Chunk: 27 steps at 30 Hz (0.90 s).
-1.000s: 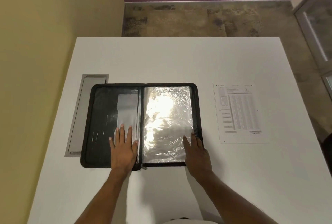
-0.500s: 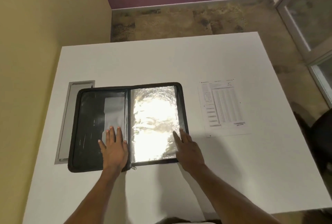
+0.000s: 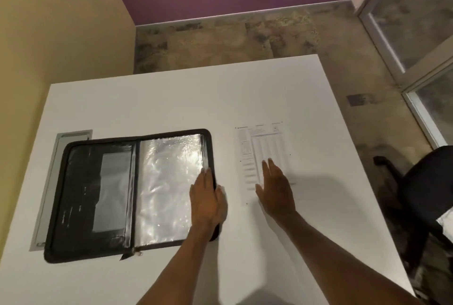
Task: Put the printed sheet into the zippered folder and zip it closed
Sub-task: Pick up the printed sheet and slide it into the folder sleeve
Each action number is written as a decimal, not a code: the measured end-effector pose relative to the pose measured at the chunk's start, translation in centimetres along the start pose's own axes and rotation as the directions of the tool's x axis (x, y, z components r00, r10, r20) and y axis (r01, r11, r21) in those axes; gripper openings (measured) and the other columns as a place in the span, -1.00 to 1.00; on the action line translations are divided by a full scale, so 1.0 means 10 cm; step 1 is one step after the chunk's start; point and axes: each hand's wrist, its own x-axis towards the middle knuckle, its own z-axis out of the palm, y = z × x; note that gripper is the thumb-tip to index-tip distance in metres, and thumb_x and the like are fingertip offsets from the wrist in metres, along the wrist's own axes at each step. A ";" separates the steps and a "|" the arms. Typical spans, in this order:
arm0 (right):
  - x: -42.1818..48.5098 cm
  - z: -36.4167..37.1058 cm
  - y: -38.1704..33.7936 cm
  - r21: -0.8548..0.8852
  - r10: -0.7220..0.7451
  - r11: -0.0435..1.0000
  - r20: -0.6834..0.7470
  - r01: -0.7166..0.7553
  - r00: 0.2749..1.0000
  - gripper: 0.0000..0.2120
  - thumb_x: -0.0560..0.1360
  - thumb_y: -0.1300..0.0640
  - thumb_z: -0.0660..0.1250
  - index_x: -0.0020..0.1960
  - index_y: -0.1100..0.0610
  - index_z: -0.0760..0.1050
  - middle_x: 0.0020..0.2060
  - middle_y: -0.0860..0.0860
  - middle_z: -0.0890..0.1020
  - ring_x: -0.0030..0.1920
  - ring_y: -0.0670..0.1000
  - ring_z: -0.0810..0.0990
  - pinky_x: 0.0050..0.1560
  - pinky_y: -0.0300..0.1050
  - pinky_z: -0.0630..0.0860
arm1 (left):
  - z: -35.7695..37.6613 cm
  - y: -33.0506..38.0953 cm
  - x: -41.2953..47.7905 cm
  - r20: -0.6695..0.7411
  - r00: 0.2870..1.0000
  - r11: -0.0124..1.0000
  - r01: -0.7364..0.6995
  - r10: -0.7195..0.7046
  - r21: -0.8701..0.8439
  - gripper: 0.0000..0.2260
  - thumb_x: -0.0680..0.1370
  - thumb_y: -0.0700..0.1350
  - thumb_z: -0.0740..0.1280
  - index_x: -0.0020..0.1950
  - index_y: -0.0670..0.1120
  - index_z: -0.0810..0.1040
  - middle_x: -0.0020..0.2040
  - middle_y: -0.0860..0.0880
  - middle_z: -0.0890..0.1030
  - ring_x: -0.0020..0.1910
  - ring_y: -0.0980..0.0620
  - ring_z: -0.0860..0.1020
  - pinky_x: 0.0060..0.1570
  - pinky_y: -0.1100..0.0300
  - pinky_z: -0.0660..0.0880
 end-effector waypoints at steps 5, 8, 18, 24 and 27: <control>0.39 -0.21 0.60 0.170 0.174 0.971 -0.003 -0.171 0.985 -0.32 0.65 0.04 0.29 0.65 0.25 0.11 0.61 0.21 0.24 0.61 0.19 0.21 0.59 0.08 0.24 | 0.42 0.63 0.28 0.045 0.997 0.982 0.074 -0.067 -0.174 -0.43 0.68 0.00 0.09 0.65 -0.24 0.20 0.64 -0.18 0.29 0.62 -0.15 0.23 0.61 0.00 0.17; 0.58 -0.29 0.83 0.264 0.284 0.923 0.026 -0.280 0.959 -0.34 0.63 0.08 0.33 0.62 0.28 0.16 0.53 0.23 0.34 0.53 0.23 0.30 0.52 0.16 0.33 | 0.60 0.82 0.46 0.045 0.983 0.968 0.181 -0.176 -0.172 -0.46 0.72 -0.10 0.17 0.67 -0.22 0.16 0.64 -0.16 0.27 0.60 -0.16 0.22 0.57 -0.09 0.23; 0.77 -0.30 0.95 0.480 0.338 0.804 0.119 -0.353 0.933 -0.45 0.60 0.21 0.29 0.57 0.23 0.30 0.45 0.16 0.45 0.45 0.17 0.45 0.46 0.16 0.43 | 0.93 1.20 0.69 -0.055 0.928 0.919 0.354 -0.368 -0.173 -0.44 0.70 -0.19 0.20 0.67 -0.25 0.11 0.57 -0.25 0.34 0.53 -0.24 0.34 0.50 -0.16 0.34; 0.75 -0.30 0.96 0.493 0.318 0.802 0.127 -0.338 0.940 -0.45 0.61 0.22 0.31 0.58 0.21 0.29 0.48 0.14 0.45 0.48 0.15 0.44 0.47 0.13 0.44 | 0.83 1.38 1.00 -0.036 0.757 0.742 0.629 -0.653 -0.233 -0.60 0.68 -0.14 0.25 0.50 -0.19 0.35 0.38 -0.23 0.53 0.38 -0.26 0.48 0.35 -0.23 0.42; 0.73 -0.30 0.96 0.491 0.314 0.805 0.124 -0.333 0.941 -0.42 0.61 0.22 0.32 0.60 0.22 0.25 0.49 0.16 0.43 0.50 0.16 0.41 0.50 0.12 0.42 | 0.72 1.33 1.15 0.102 0.639 0.564 0.733 -0.763 -0.380 -0.64 0.68 -0.09 0.24 0.44 -0.19 0.38 0.38 -0.22 0.53 0.39 -0.26 0.48 0.41 -0.16 0.34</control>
